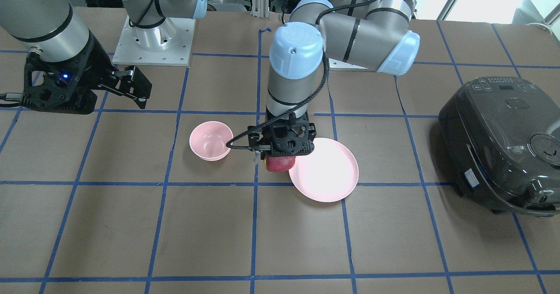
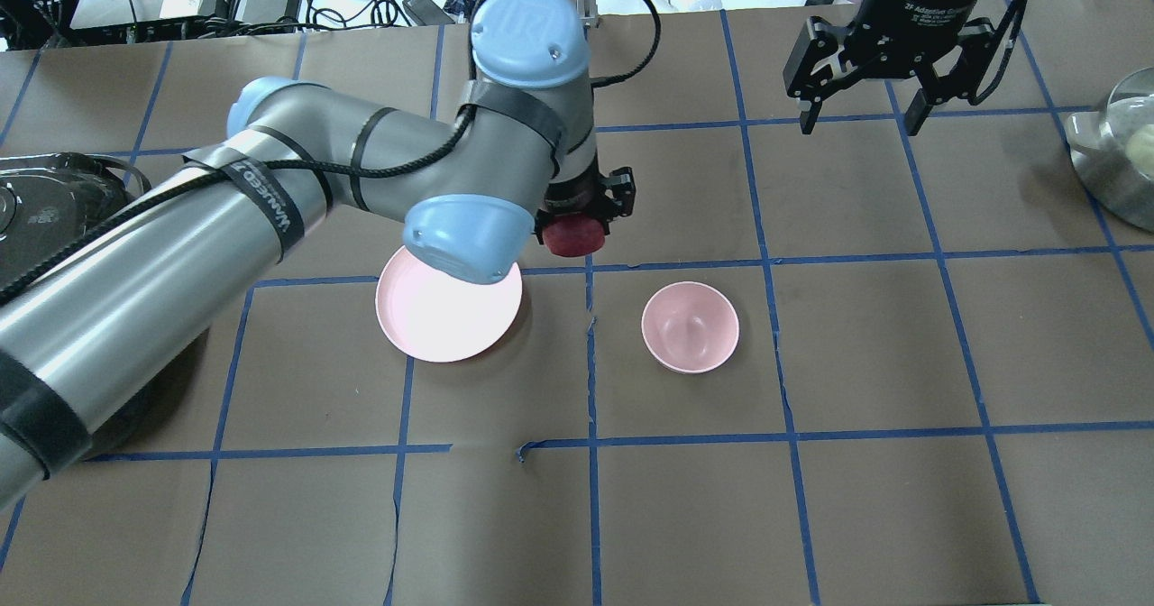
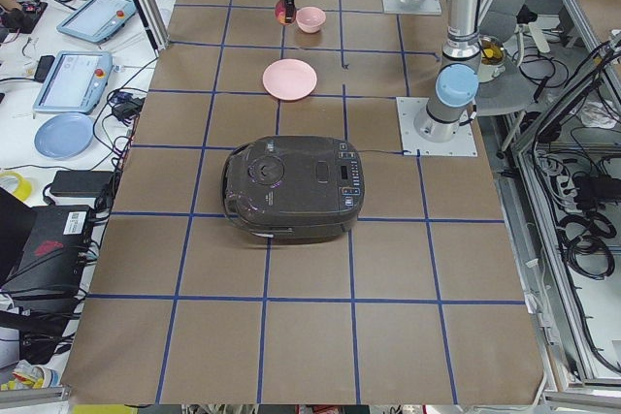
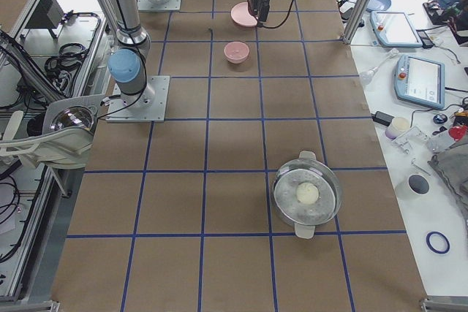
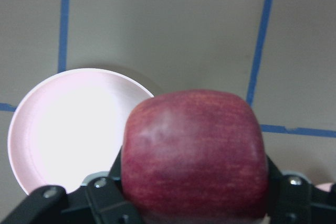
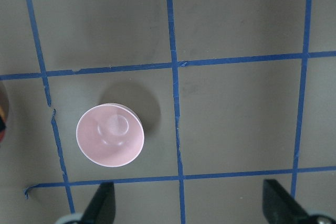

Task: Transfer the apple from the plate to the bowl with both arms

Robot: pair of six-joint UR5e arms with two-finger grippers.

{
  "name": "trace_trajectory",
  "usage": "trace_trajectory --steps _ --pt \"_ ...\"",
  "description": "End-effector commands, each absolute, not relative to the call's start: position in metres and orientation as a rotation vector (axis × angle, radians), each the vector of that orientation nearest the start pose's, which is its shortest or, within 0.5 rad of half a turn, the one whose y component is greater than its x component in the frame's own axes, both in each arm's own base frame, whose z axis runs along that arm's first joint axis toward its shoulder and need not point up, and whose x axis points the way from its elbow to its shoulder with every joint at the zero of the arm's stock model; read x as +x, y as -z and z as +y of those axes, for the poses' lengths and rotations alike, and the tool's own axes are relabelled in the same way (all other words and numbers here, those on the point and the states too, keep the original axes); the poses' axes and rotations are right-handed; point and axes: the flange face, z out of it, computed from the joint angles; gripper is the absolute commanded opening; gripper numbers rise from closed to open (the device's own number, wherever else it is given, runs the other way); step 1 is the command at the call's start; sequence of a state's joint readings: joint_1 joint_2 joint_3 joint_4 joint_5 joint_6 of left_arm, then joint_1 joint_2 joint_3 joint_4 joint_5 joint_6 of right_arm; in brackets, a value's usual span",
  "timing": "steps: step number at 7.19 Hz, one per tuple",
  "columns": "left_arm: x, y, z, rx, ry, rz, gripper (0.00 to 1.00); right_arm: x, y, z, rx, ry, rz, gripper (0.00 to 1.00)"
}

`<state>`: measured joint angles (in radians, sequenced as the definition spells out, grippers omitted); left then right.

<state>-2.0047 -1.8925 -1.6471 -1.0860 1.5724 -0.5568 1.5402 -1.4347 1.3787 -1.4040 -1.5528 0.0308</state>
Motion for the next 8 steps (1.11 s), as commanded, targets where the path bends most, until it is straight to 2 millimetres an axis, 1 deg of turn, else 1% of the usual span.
trace_trajectory --steps 1,2,3,4,5,7,8 --pt "-0.409 -0.296 -0.459 -0.220 0.123 3.179 0.00 0.116 -0.505 -0.540 0.104 -0.141 3.120 1.00" --pt "-0.415 -0.284 -0.445 -0.234 0.113 3.176 0.00 0.116 -0.506 -0.541 0.104 -0.134 3.124 1.00" --pt "-0.425 -0.273 -0.425 -0.201 0.113 3.177 0.00 0.115 -0.507 -0.541 0.102 -0.132 3.125 1.00" --pt "-0.430 -0.264 -0.417 -0.230 0.137 3.190 0.00 0.114 -0.507 -0.541 0.104 -0.132 3.124 1.00" --pt "-0.433 -0.259 -0.418 -0.270 0.158 3.199 0.00 0.113 -0.505 -0.540 0.106 -0.144 3.125 1.00" --pt "-0.442 -0.246 -0.417 -0.294 0.173 3.207 0.00 0.113 -0.505 -0.540 0.109 -0.144 3.125 1.00" --pt "-0.444 -0.244 -0.420 -0.294 0.176 3.210 0.00 0.113 -0.505 -0.540 0.109 -0.142 3.125 1.00"
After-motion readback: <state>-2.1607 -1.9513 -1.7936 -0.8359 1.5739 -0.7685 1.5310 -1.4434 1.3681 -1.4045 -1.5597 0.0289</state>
